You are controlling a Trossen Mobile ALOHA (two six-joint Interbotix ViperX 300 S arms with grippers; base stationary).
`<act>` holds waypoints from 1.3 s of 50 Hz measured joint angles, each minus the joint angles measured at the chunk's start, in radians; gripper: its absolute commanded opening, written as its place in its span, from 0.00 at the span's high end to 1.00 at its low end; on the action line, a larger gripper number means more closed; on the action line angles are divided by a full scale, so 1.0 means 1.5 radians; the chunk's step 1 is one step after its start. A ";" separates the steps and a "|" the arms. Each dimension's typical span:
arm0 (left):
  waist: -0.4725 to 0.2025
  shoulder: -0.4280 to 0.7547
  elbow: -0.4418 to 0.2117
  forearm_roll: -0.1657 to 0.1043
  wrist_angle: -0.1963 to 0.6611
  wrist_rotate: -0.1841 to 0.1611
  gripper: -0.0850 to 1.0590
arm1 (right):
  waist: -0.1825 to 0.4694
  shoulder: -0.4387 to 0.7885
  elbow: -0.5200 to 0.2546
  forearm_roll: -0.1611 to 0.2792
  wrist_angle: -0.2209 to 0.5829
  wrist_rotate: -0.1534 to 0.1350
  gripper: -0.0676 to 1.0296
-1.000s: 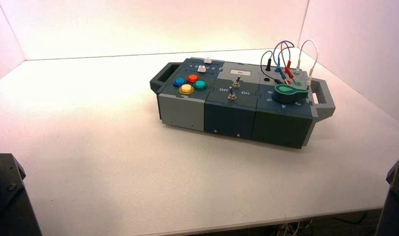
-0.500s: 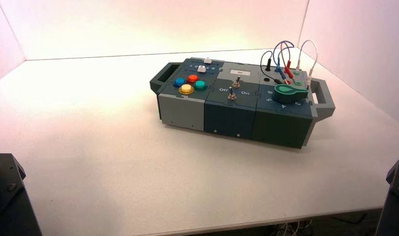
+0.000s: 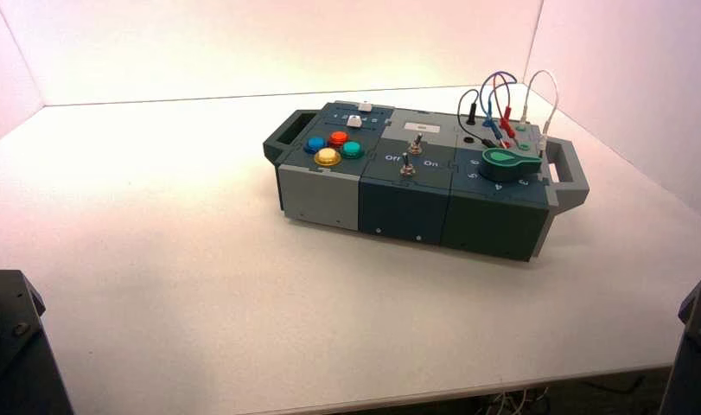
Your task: Move the right gripper to the right.
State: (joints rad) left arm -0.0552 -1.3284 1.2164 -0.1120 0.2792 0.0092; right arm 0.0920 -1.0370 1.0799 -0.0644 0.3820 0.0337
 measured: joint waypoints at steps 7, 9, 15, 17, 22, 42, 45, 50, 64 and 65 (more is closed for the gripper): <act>0.000 0.000 0.000 0.000 0.000 0.001 0.95 | -0.051 0.024 -0.017 -0.001 0.000 -0.001 0.96; 0.001 0.000 0.000 0.000 0.000 0.001 0.95 | -0.061 0.029 -0.022 -0.002 0.000 0.000 0.96; 0.000 0.000 0.000 0.000 0.000 0.001 0.95 | -0.096 0.048 -0.044 -0.002 0.000 0.000 0.96; 0.000 -0.001 0.000 0.000 0.001 0.001 0.95 | -0.110 0.055 -0.055 -0.003 0.001 -0.001 0.96; 0.000 -0.001 0.000 0.000 0.002 0.001 0.95 | -0.142 0.081 -0.087 -0.009 0.002 0.000 0.96; -0.026 0.009 0.000 0.000 0.005 0.001 0.95 | -0.251 0.150 -0.169 -0.016 0.020 0.004 0.96; -0.030 0.010 0.000 0.000 0.005 0.004 0.95 | -0.256 0.154 -0.177 -0.017 0.024 0.006 0.96; -0.032 0.010 0.000 0.000 0.006 0.008 0.95 | -0.256 0.161 -0.184 -0.017 0.028 0.007 0.96; -0.033 0.032 0.000 0.000 0.011 0.014 0.95 | -0.256 0.182 -0.189 -0.019 0.033 0.007 0.96; -0.033 0.033 0.000 0.000 0.011 0.015 0.95 | -0.256 0.182 -0.189 -0.020 0.033 0.007 0.96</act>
State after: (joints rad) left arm -0.1043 -1.2793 1.2164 -0.1120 0.2961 0.0322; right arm -0.2915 -0.7639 0.7961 -0.0951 0.4310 0.0445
